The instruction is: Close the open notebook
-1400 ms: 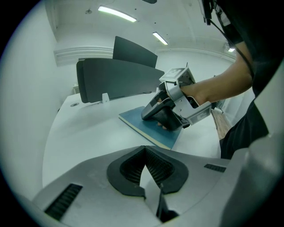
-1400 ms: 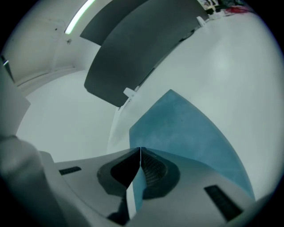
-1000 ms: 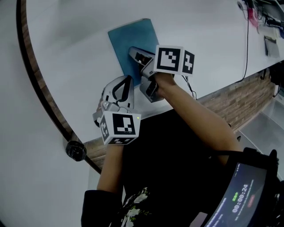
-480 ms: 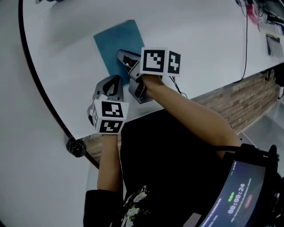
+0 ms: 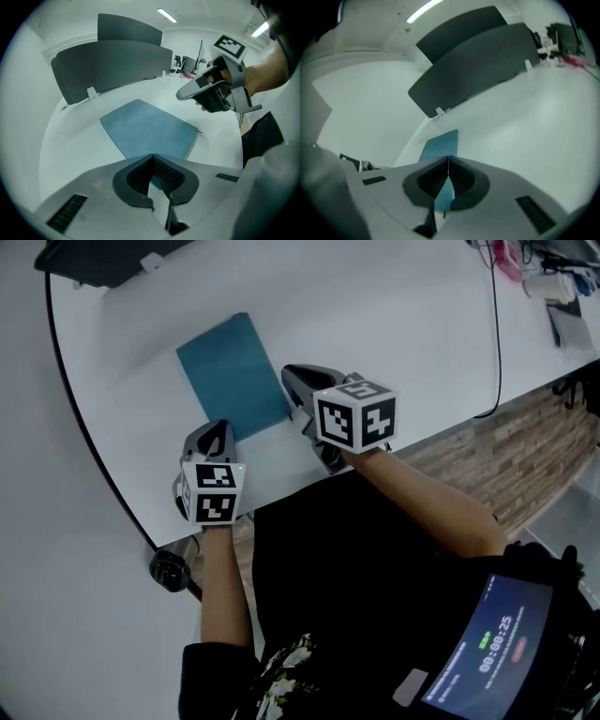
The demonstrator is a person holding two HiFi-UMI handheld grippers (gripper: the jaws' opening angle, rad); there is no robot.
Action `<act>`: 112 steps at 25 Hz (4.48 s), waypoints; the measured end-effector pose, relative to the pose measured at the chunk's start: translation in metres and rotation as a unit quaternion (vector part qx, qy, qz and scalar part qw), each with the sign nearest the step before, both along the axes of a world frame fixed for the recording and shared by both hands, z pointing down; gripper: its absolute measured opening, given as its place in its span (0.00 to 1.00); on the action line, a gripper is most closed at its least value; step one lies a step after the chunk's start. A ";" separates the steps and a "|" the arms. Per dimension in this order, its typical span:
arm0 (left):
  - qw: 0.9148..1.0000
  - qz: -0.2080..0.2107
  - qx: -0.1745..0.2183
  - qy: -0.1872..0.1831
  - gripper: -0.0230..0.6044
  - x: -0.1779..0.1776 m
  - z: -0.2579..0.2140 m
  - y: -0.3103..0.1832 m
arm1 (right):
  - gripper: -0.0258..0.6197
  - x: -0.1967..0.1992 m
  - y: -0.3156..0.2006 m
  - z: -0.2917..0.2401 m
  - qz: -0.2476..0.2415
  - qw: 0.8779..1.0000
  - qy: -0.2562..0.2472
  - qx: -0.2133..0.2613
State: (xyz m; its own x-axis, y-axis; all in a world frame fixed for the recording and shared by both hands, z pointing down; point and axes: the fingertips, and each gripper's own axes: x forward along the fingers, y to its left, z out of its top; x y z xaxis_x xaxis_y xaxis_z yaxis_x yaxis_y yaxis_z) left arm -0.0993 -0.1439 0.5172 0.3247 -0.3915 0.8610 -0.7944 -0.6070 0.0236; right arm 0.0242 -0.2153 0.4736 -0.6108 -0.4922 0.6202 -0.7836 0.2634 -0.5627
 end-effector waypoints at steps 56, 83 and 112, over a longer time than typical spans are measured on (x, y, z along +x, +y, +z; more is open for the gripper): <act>0.872 -0.111 0.426 0.214 0.05 -0.063 -0.315 0.066 | 0.14 -0.006 0.096 -0.253 0.015 0.908 0.149 0.390; 0.886 -0.105 0.410 0.190 0.05 -0.005 -0.305 0.063 | 0.14 0.025 0.098 -0.237 -0.003 0.929 0.095 0.357; 0.890 -0.072 0.426 0.148 0.05 0.001 -0.303 0.064 | 0.14 0.019 0.104 -0.231 -0.003 0.921 0.103 0.376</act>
State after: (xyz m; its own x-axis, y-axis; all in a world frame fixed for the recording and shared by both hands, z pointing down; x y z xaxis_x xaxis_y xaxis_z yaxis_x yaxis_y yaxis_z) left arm -0.0980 -0.0802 0.2143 0.3811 -0.9170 0.1176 -0.9009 -0.3969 -0.1755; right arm 0.0428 -0.1112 0.2424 -0.5220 -0.8271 0.2083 -0.8509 0.5220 -0.0595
